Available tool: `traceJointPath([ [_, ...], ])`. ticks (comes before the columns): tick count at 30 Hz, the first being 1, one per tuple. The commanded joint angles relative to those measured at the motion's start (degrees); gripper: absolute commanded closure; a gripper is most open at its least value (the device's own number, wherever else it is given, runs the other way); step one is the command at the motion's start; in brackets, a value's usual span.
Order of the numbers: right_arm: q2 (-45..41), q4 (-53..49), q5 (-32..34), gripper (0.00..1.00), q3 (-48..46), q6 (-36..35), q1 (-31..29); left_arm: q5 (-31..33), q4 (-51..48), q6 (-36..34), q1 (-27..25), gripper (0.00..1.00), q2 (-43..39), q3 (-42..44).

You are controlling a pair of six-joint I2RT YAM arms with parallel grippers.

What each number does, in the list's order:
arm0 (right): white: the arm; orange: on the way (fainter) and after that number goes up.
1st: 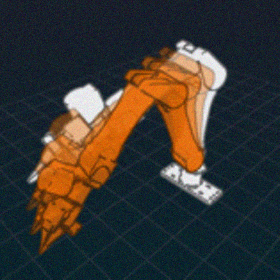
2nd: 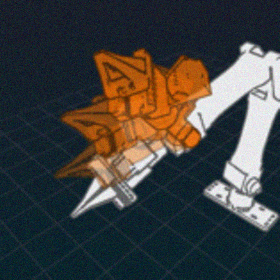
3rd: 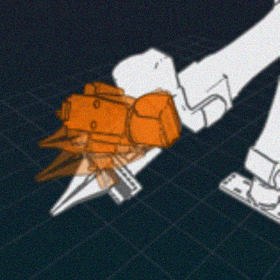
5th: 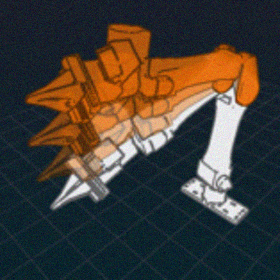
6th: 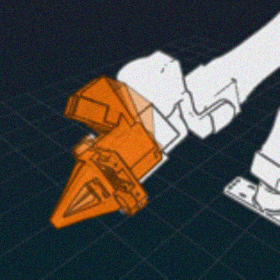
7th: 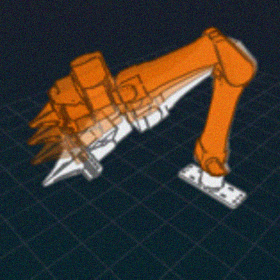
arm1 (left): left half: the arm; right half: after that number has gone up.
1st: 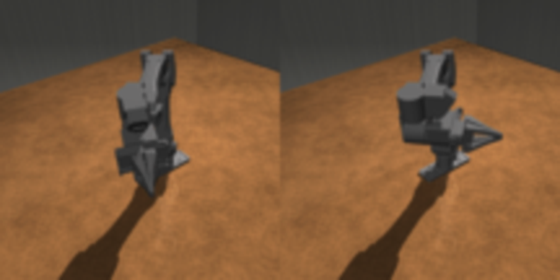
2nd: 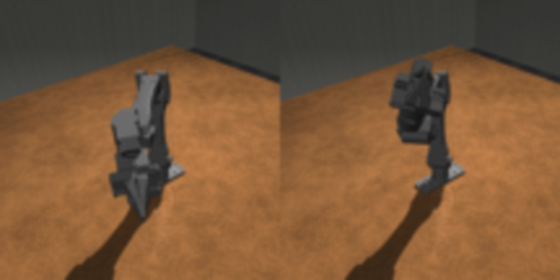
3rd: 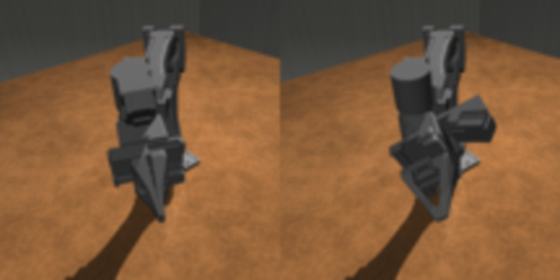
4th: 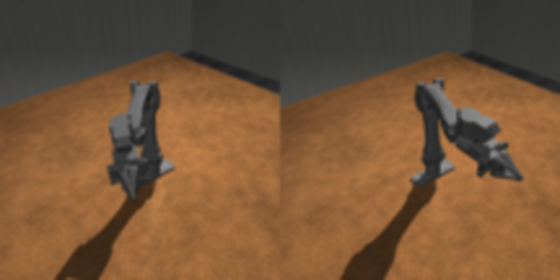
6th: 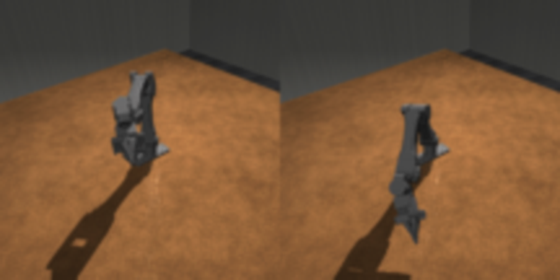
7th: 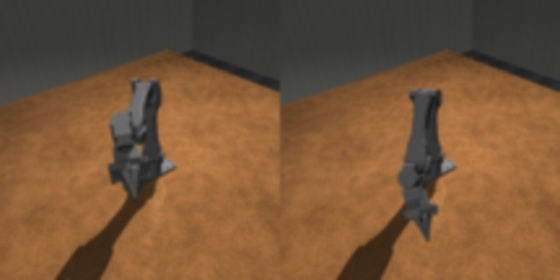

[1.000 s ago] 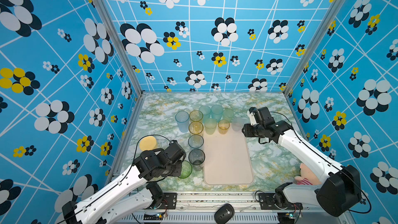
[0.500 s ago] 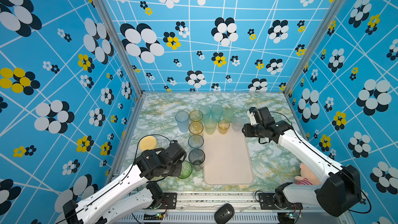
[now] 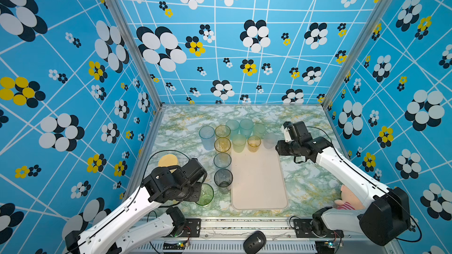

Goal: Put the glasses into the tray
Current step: 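Grip the green glass with the left gripper and lift it over the tray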

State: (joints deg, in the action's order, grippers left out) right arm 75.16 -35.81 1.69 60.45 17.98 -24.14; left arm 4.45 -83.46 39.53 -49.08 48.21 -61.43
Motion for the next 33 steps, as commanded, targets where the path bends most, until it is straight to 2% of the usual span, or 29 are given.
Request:
traceJointPath([
  [1,-0.8,-2.8,3.6,0.54,0.5,-0.3,0.3,-2.0,-8.5,-3.0,-0.4,0.98,0.7,-6.9],
  [10,-3.3,-4.9,5.5,0.53,1.6,0.0,2.1,-4.0,-18.6,-11.6,-1.1,0.98,9.6,-33.6],
  [17,-3.4,-6.9,5.7,0.53,3.3,-1.0,3.9,-3.3,-15.8,-23.5,-1.2,0.98,23.2,-53.1],
  [22,-3.2,-8.6,5.9,0.53,4.7,-1.7,4.8,-4.6,-9.4,-32.0,-1.2,0.97,33.8,-57.4],
  [26,-3.2,-9.5,5.9,0.53,5.3,-2.2,5.7,-5.6,-4.1,-35.7,-1.2,0.98,40.2,-57.9],
  [33,-2.2,-9.9,5.6,0.53,5.8,-2.5,5.9,-0.1,-0.8,-39.9,-0.7,0.97,51.5,-62.4],
])
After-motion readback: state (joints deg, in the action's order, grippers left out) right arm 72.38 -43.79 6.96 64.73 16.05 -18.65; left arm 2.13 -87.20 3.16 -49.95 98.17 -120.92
